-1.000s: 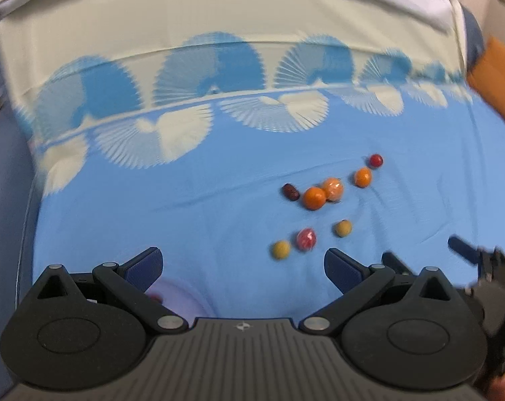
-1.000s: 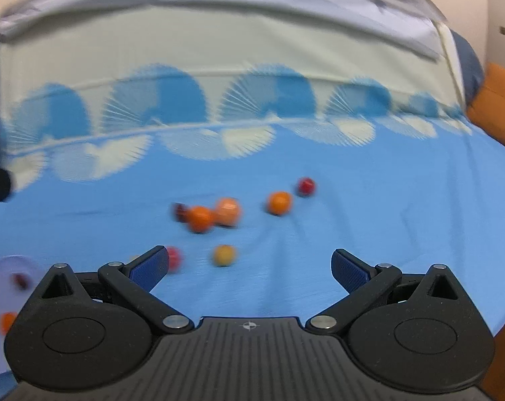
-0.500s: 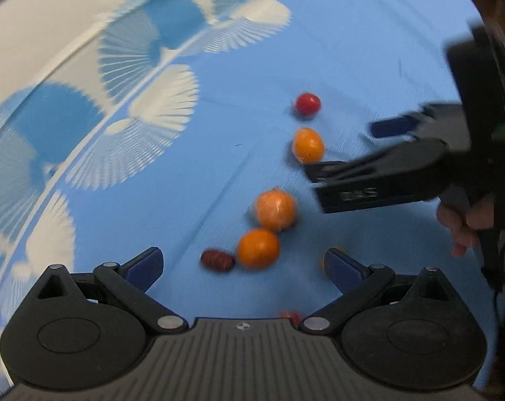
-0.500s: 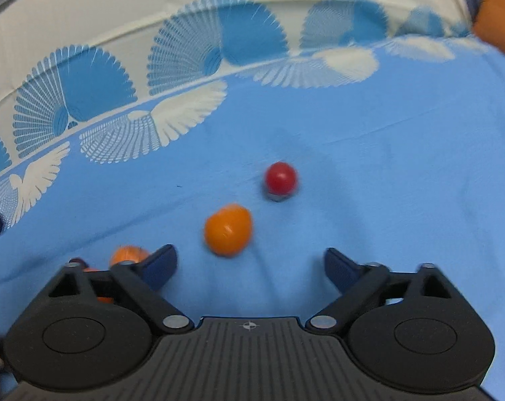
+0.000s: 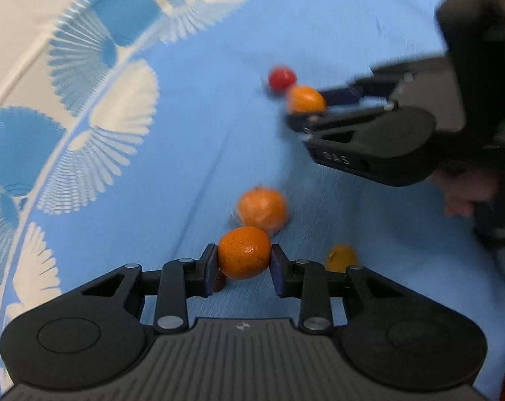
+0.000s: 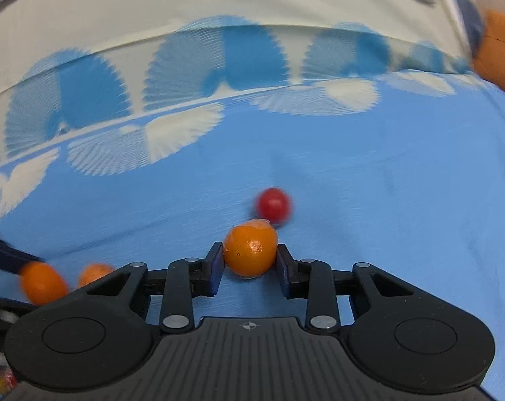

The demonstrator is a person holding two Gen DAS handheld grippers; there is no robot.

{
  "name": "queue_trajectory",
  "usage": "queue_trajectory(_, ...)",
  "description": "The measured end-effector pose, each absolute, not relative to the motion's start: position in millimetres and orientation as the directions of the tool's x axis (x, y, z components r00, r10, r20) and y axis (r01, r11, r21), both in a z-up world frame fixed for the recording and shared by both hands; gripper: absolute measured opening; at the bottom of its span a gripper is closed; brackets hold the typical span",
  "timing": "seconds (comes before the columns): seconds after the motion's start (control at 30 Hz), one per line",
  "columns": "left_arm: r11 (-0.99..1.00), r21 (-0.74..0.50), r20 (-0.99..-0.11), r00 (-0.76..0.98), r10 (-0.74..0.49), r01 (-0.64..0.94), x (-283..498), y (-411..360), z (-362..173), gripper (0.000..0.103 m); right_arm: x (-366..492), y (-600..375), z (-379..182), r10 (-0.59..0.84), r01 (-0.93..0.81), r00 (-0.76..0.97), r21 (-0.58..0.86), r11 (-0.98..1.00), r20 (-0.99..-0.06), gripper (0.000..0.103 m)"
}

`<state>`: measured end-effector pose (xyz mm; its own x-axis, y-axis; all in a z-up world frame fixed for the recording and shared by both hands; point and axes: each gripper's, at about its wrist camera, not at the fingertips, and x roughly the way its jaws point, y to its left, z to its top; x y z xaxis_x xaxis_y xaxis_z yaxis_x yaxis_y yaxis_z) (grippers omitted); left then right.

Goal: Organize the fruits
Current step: 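Grasp a mandarin with the left tool while the right tool grasps another mandarin, then lower both mandarins onto the plate and open both tools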

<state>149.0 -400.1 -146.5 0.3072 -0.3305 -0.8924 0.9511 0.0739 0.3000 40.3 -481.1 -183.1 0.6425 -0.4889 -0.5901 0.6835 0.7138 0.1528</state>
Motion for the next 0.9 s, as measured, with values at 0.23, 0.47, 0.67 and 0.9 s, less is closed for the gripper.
queue_trajectory(0.23,0.34,0.209,-0.836,0.348,-0.423,0.917,132.3,-329.6,-63.3,0.036,-21.4,-460.2,-133.1,-0.631,0.778,0.577,0.114,0.618,-0.519,0.034)
queue_trajectory(0.47,0.576,0.143,-0.852,0.396,-0.342,0.805,87.4,-229.2,-17.2,0.036,-90.8,-364.1,-77.0,-0.469,0.596,0.729,0.125,0.793,-0.499,0.034)
queue_trajectory(0.67,0.684,0.1,-0.843,0.427,-0.327,0.722,39.8,-148.8,12.5,0.036,-127.2,-276.5,-37.5,-0.248,0.38,0.832,0.183,0.907,-0.496,0.034)
queue_trajectory(0.9,0.734,0.106,-0.829,0.467,-0.307,0.67,-8.9,-80.6,29.7,0.036,-140.6,-199.2,-11.8,-0.114,0.224,0.882,0.194,0.955,-0.457,0.035)
